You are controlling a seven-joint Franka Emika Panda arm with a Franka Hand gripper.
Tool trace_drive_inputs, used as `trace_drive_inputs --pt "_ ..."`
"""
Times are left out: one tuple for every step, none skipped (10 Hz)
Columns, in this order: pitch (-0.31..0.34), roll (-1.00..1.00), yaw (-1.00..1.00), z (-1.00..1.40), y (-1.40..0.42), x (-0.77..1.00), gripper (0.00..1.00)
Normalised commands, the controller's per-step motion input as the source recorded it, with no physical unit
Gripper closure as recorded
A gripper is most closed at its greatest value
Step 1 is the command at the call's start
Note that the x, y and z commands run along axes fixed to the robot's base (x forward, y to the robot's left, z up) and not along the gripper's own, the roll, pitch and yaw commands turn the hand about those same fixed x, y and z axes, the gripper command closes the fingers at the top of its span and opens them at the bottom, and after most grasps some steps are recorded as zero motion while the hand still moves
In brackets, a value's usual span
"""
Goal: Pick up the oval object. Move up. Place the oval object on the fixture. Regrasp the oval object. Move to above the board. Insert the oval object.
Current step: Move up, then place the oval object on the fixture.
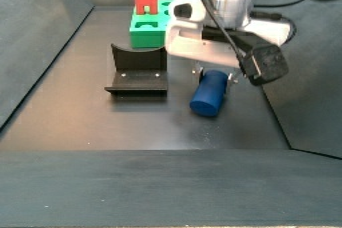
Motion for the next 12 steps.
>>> trace_drive_inputs --pt "0.022 0.01 0.01 0.72 -0.05 -0.03 1.0" --pt "0.034 0.03 0.0 0.55 -0.02 -0.02 1.0" --pt "0.041 0.04 0.0 0.46 -0.01 -0.02 1.0" --pt "0.049 0.06 -0.02 0.22 0.0 -0.02 1.0" --pt "0.0 0.0 0.0 1.0 0.0 0.0 1.0" --pt "-0.01 0.01 0.01 1.0 0.0 0.01 1.0" --pt "0.012 0.01 0.0 1.0 0.0 0.0 1.0" --pt "0.028 0.03 -0.01 1.0 0.01 -0.01 1.0" --pt "0.036 0.04 -0.01 1.0 0.01 -0.01 1.0" --pt "0.041 0.06 -0.02 1.0 0.01 -0.02 1.0" --pt "0.044 0.07 -0.02 1.0 0.01 -0.02 1.0" --pt "0.05 0.08 -0.01 1.0 0.01 -0.02 1.0"
